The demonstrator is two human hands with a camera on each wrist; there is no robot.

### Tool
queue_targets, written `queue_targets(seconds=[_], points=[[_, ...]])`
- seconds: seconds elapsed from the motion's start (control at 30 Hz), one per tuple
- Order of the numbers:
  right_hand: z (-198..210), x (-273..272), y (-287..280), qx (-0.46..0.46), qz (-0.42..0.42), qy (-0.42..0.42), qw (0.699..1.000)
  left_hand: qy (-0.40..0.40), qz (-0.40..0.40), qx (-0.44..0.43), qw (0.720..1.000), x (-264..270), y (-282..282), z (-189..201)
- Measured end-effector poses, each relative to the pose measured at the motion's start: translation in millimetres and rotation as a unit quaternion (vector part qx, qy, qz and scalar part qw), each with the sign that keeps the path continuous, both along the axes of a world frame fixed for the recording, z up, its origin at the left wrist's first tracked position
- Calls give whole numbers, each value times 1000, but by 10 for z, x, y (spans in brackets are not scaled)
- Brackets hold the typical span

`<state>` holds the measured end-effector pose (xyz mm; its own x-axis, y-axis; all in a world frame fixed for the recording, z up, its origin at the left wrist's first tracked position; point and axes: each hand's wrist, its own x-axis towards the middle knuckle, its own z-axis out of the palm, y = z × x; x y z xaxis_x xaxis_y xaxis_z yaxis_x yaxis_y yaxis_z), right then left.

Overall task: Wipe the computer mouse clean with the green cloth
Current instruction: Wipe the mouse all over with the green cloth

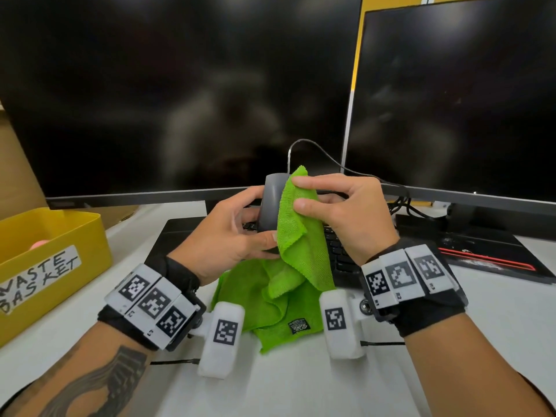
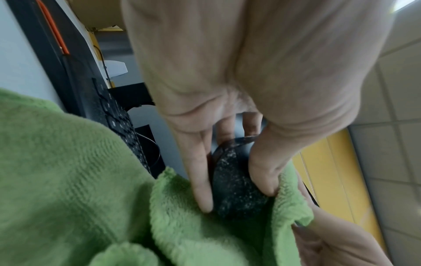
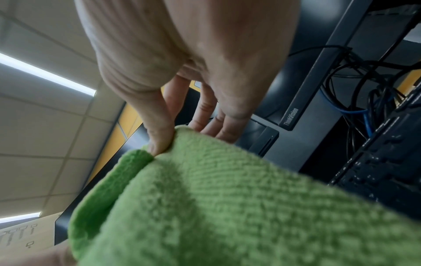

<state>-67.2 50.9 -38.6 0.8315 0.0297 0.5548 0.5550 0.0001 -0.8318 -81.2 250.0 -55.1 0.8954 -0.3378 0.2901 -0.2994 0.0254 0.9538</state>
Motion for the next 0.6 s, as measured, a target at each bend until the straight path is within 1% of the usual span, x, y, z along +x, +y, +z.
queue_targets(seconds=[0.13,0.27,0.33,0.43,0.5,0.6], points=[[1,30,-45,0,-47,15,999,-8,6,15,1000,28,16,-25],[-2,64,-41,-3,-119,-10,993,-9,0,35,999,32,41,-30],[13,38,-27,-9,-114,-32,993,-9,-4,40,999,28,33,-29],[18,-3,35,-51,-80,-49,994,-10,2,23,1000,12,21,-12],[17,-4,51,-68,-71,-43,994,-13,6,4,1000,6,25,3],[29,-2,9,-52,-85,-21,995,-12,4,-2,1000,19,28,5]])
